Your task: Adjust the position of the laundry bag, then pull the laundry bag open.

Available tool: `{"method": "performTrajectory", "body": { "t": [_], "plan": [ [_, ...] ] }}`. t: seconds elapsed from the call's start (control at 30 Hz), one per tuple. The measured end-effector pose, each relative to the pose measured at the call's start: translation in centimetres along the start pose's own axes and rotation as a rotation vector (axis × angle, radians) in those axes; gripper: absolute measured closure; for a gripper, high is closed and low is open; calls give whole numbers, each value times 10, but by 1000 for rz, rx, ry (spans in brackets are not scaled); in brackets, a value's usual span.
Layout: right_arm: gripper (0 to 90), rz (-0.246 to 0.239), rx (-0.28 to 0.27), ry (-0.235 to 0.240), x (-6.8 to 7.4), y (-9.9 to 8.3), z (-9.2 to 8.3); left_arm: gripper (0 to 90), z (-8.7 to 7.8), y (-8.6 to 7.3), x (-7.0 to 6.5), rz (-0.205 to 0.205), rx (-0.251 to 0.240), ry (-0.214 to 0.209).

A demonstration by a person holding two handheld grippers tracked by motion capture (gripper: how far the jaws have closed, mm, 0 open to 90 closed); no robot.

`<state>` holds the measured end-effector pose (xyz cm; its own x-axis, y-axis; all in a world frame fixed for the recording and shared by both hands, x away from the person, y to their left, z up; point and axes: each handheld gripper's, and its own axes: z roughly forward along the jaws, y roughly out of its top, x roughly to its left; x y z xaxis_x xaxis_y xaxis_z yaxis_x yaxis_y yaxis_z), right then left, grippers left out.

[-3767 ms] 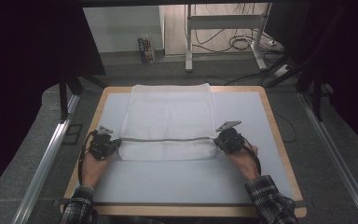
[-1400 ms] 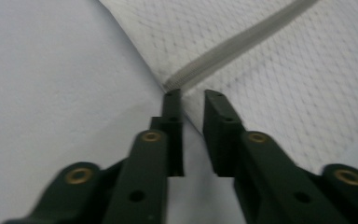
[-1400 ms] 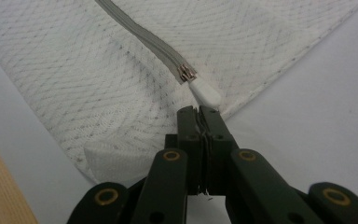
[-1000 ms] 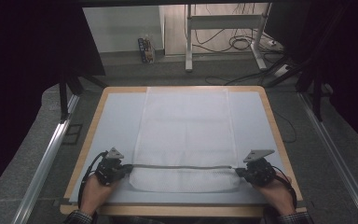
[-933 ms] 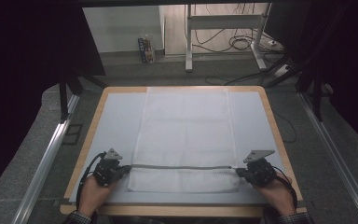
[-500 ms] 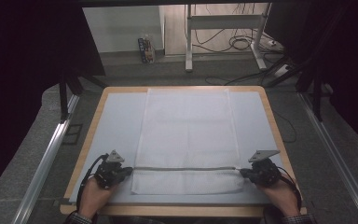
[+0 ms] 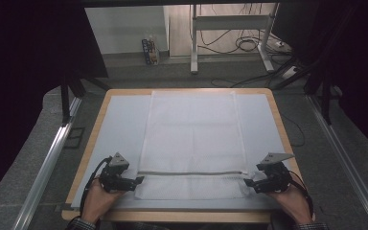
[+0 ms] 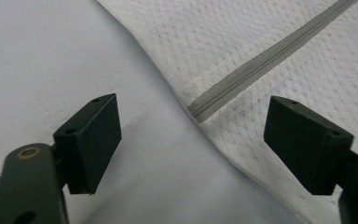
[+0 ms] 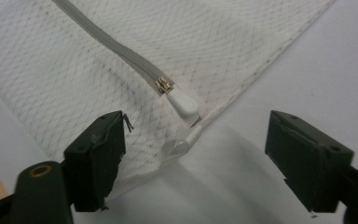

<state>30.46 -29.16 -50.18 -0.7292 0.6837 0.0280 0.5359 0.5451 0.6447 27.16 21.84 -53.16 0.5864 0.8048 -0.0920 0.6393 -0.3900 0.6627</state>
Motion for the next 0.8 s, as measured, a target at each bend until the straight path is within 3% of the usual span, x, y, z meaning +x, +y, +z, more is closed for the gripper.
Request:
{"method": "performTrajectory", "body": {
  "t": [0.07,0.17,0.53,0.8],
  "plan": [
    [169,3,-10,3,-1,0,0,119,0,1,0,4,-4,6],
    [167,0,-11,0,-1,0,1,103,0,1,0,1,-12,2],
    [166,17,-19,5,3,2,8,116,5,1,-2,39,24,15],
    [128,17,42,-34,-1,1,21,123,8,1,-3,57,43,14]
  ]
}}
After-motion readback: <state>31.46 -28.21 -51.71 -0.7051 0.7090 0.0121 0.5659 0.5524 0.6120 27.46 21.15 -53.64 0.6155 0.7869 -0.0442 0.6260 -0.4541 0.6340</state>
